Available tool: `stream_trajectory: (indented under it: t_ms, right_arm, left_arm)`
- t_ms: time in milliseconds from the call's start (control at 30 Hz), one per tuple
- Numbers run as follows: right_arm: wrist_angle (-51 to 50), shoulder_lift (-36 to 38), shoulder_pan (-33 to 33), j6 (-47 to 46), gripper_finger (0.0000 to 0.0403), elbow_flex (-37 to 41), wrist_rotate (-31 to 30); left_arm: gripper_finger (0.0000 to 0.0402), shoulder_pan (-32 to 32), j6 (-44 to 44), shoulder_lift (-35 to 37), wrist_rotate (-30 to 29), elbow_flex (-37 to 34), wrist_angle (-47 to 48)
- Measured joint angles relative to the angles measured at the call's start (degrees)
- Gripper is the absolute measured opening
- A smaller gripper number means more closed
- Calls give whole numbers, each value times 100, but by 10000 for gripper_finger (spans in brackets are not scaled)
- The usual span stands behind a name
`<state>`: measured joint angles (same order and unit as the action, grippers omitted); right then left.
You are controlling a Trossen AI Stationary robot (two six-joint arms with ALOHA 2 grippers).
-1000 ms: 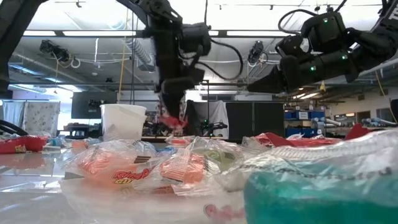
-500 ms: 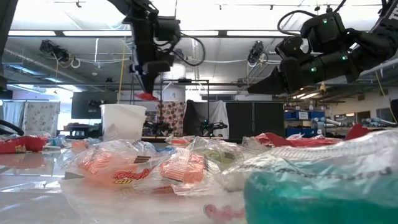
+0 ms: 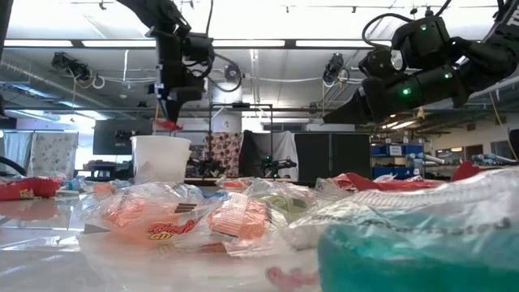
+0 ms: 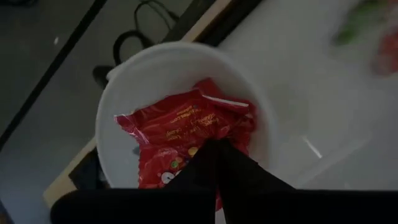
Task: Sort candy by brand, put in halloween buckets
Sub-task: Put the skittles into the white bucket
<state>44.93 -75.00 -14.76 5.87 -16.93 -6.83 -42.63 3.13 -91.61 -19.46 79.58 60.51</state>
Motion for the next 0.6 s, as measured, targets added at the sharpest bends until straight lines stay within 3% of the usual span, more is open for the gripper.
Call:
stream_trajectory:
  t_ms: [333,600]
  right_arm:
    - [49,0,0,28,144,0,-128]
    - [87,0,0,28,144,-1,-256]
  left_arm:
    - [77,-200,228,34,-223,-394,-139]
    - [83,549,320,477,-465,-410,194]
